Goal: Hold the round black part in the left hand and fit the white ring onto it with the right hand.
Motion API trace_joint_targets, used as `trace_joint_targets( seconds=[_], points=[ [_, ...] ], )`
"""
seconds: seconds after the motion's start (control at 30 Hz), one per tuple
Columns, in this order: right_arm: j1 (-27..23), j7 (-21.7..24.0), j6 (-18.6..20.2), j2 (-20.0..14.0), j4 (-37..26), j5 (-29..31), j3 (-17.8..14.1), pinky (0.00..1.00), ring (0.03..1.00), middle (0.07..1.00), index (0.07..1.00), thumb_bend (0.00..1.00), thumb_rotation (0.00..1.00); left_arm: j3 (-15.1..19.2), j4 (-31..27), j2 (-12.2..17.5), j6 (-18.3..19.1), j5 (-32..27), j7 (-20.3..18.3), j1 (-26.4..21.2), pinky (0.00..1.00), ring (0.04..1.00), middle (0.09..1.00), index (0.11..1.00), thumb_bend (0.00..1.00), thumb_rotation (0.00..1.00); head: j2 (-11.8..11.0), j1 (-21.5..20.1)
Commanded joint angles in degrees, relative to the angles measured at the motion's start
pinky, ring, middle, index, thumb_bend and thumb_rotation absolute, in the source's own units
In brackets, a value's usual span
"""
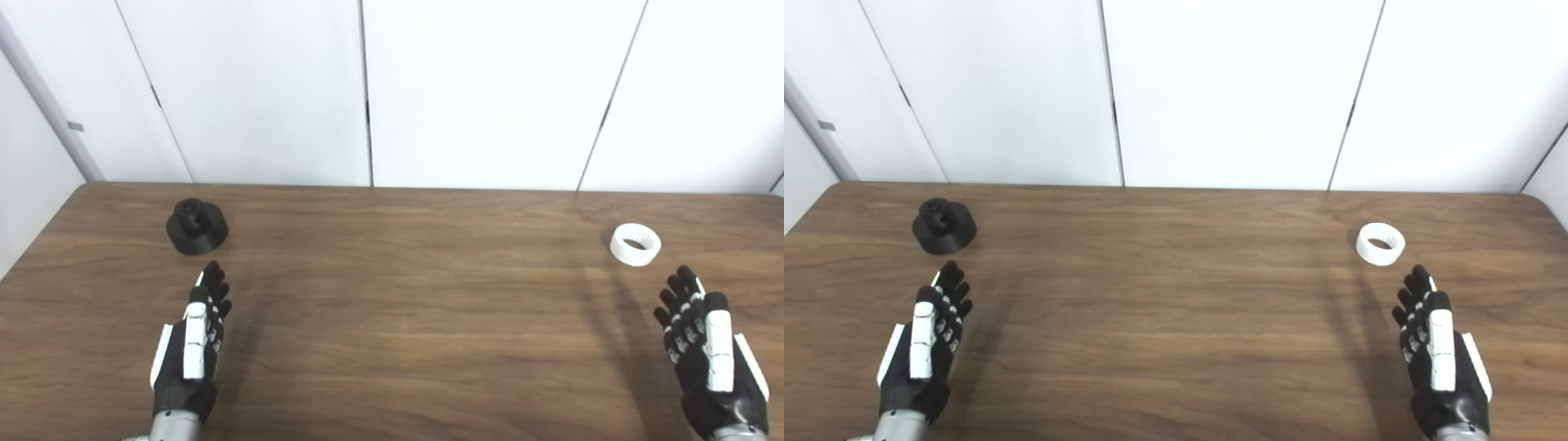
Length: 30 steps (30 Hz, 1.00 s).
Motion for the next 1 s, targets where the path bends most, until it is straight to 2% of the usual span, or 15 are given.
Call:
trace_joint_targets(
  seconds=[0.0, 0.63, 0.83, 0.93, 0.97],
  points=[
    [-1.78, 0.31, -1.45, -0.33, -1.04, 0.02, -0.27, 1.00, 1.000, 1.000, 1.000, 0.56, 1.00, 0.02, -1.71, 0.12, -0.86, 0.73, 0.04, -1.18, 1.00, 1.000, 1.000, 0.996, 0.59, 1.00, 0.06, 0.08],
    [-1.93, 0.39, -0.69, -0.79, -1.15, -0.04, -0.34, 1.00, 1.000, 1.000, 1.000, 0.56, 1.00, 0.03, -1.82, -0.31, -0.61, 0.68, 0.49, -1.46, 1.00, 1.000, 0.992, 0.984, 0.60, 1.00, 0.59, 1.05],
    [-1.84, 0.98, -1.53, -1.15, -0.31, 0.74, -0.77, 1.00, 1.000, 1.000, 1.000, 0.56, 1.00, -0.27, -1.40, -1.01, -1.40, 0.75, 0.58, -1.29, 1.00, 0.992, 0.985, 0.968, 0.60, 1.00, -0.91, 4.23],
    [-1.72, 1.40, -1.74, -1.63, 0.28, 1.12, -1.12, 1.00, 1.000, 1.000, 1.000, 0.57, 1.00, -0.79, -1.13, -1.62, -1.85, 1.64, 0.99, -1.08, 1.00, 0.985, 0.978, 0.960, 0.60, 1.00, -1.97, 7.01],
    [-1.72, 1.57, -1.85, -1.78, 0.48, 1.27, -1.31, 1.00, 1.000, 1.000, 1.000, 0.57, 1.00, -1.03, -1.00, -1.89, -2.12, 1.97, 1.07, -1.01, 1.00, 0.983, 0.977, 0.956, 0.60, 1.00, -2.79, 9.13]
  ],
)
